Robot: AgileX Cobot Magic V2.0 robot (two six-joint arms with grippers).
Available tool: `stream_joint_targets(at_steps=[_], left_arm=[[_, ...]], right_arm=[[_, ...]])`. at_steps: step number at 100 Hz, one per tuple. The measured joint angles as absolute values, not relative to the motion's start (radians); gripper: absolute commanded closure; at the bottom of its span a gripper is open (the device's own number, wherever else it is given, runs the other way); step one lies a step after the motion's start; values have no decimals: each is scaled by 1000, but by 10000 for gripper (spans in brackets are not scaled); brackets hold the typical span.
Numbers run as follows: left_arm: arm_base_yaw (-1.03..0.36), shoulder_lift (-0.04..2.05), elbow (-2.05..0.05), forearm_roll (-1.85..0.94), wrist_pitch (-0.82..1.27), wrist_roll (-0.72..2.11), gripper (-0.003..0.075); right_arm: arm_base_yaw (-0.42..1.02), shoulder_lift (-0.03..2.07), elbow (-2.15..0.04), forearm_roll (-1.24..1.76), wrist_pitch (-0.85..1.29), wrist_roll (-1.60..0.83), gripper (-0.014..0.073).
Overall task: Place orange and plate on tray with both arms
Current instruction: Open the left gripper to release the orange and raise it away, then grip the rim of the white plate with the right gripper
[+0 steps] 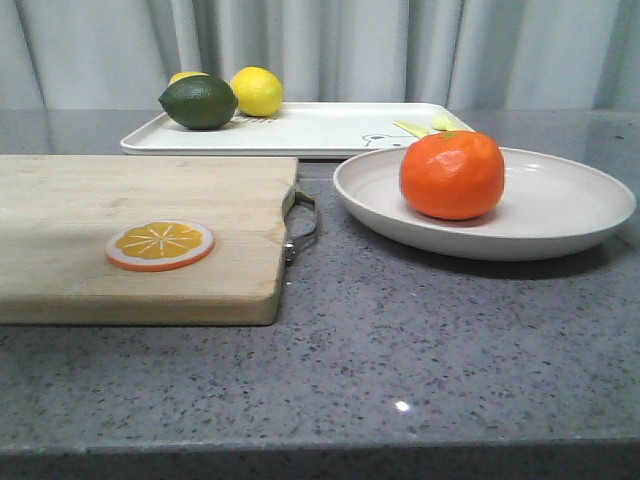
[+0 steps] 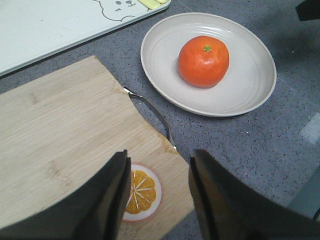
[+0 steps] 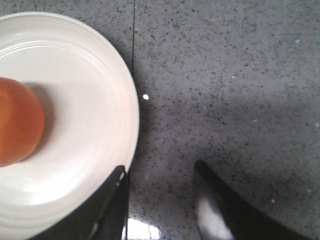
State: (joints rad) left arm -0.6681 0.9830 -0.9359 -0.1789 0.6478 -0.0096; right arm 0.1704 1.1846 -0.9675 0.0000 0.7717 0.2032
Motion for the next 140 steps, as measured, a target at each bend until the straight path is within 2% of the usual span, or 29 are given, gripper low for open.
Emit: stream_joint_targets(at_steps=[54, 79, 86, 112, 126, 140], left_arm=[[-668, 846, -796, -170, 645, -35, 449], [-668, 844, -786, -168, 621, -36, 501], [-668, 844, -786, -168, 616, -36, 510], [-668, 844, -786, -168, 612, -36, 512], [-668, 844, -786, -168, 612, -37, 512], [-668, 844, -786, -168, 612, -37, 512]], right_arm=[[187, 1526, -1201, 30, 903, 199, 258], [187, 1593, -1205, 40, 905, 197, 263], [187, 1598, -1205, 44, 905, 197, 301], [187, 1598, -1205, 48, 907, 197, 568], [187, 1598, -1209, 56, 903, 197, 637], [187, 1598, -1209, 60, 903, 200, 657]])
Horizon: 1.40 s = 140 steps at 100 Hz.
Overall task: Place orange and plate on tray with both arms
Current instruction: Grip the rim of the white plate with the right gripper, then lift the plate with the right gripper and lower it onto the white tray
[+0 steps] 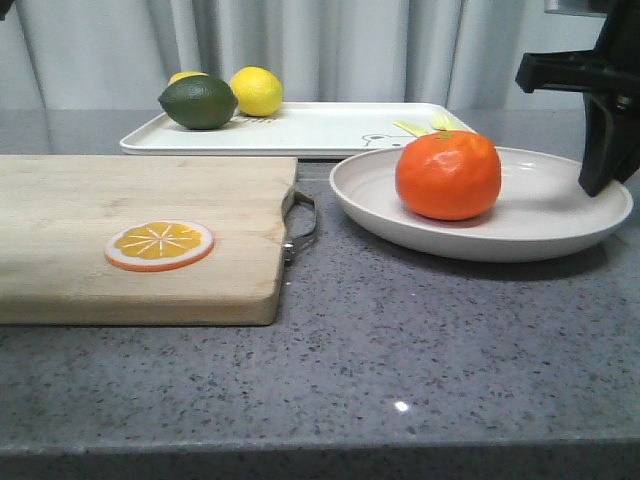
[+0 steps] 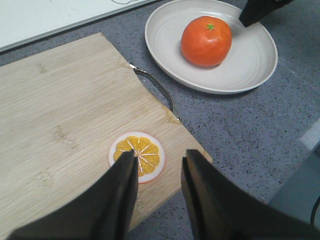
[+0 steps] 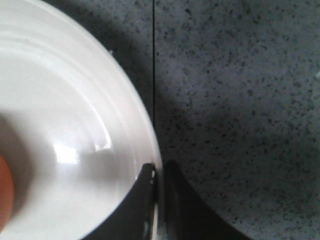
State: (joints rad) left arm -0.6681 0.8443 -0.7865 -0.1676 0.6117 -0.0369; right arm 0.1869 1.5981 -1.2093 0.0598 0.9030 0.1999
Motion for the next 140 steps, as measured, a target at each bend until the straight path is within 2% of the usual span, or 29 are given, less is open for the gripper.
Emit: stream_joint_targets(at_steps=[21, 53, 102, 140], left_arm=[[-668, 844, -786, -168, 612, -37, 512], [-668, 844, -786, -166, 612, -37, 512], [-668, 844, -786, -166, 610, -37, 512], [-668, 844, -786, -158, 604, -37, 512]], right_arm=[[167, 1598, -1218, 88, 912, 193, 657], [108, 1603, -1353, 287, 953, 31, 657], [136, 1937, -1811, 323, 1054, 11, 657], [144, 2207, -2273, 332, 1182, 70, 657]])
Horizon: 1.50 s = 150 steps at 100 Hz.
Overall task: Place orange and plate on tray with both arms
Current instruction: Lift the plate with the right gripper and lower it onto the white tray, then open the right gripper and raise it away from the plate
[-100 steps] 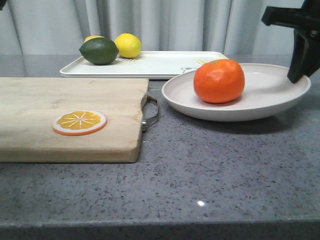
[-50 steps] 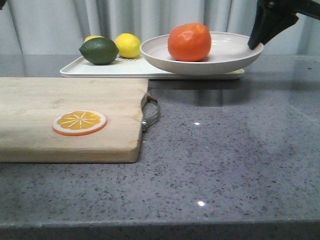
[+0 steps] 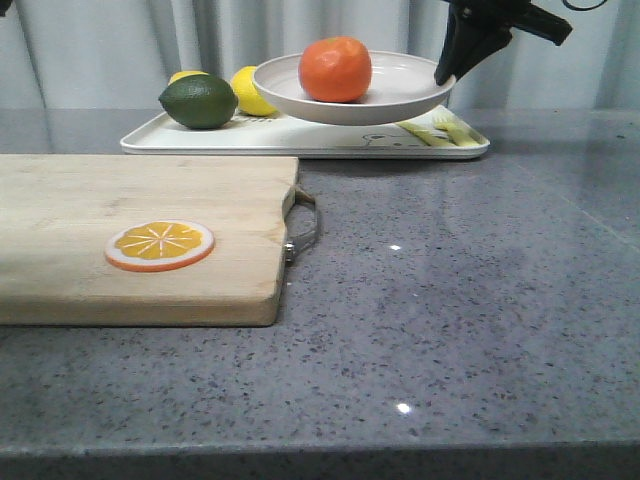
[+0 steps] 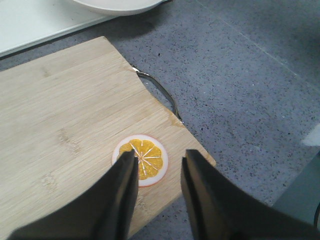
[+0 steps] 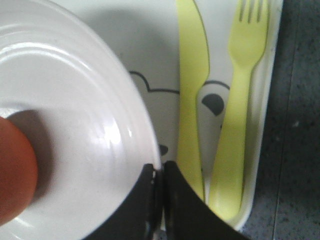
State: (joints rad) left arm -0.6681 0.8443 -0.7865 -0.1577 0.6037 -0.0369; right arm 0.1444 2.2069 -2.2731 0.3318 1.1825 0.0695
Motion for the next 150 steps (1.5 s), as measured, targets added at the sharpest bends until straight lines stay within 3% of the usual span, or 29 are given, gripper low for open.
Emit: stream_joint_targets(at_steps=[28, 94, 116, 139, 150], left_arm=[[-668, 844, -786, -156, 604, -37, 512], [-668, 844, -786, -154, 590, -37, 512], [-668, 844, -786, -154, 588, -37, 512], [-668, 844, -786, -154, 587, -37, 512], [-668, 844, -786, -154, 586, -37, 512]], right_arm=[[149, 2347, -2458, 336, 1182, 111, 657], [151, 2415, -2469, 341, 1086, 134, 651], [151, 2417, -2469, 350, 1086, 134, 496], [151, 2417, -2471, 358, 1081, 134, 421], [151, 2417, -2471, 358, 1081, 134, 335]])
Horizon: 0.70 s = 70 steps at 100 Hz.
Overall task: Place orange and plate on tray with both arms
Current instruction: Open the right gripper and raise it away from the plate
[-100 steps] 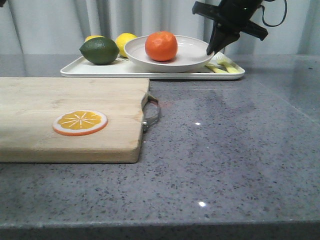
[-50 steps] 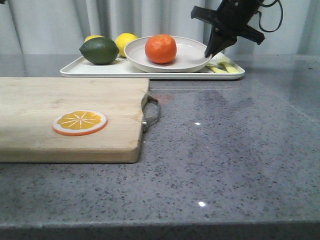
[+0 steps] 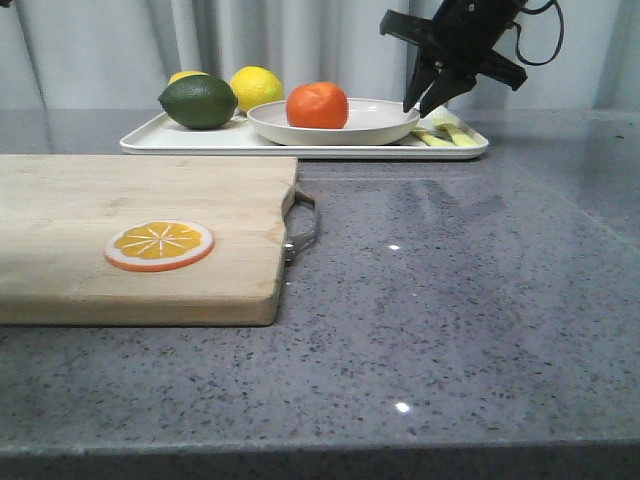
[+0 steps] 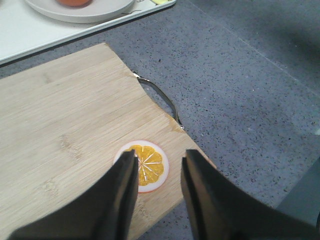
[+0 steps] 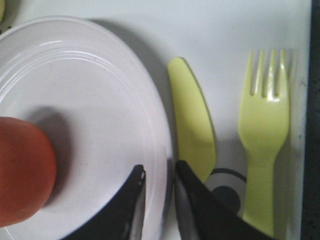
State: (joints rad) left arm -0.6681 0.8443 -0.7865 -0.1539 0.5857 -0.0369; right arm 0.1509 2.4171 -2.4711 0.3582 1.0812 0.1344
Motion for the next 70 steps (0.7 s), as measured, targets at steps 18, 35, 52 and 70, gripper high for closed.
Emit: stream_joint_targets(at_steps=[18, 35, 52, 70], left_arm=[[-668, 844, -786, -154, 586, -37, 512], [-668, 844, -786, -153, 586, -37, 512], [-668, 844, -786, -153, 586, -37, 512], [-668, 844, -786, -152, 586, -37, 512]], right_arm=[[151, 2417, -2471, 362, 1083, 134, 253], [151, 2417, -2473, 362, 1106, 134, 270], [145, 2390, -2473, 362, 1141, 134, 377], [144, 2333, -2473, 327, 1202, 134, 594]])
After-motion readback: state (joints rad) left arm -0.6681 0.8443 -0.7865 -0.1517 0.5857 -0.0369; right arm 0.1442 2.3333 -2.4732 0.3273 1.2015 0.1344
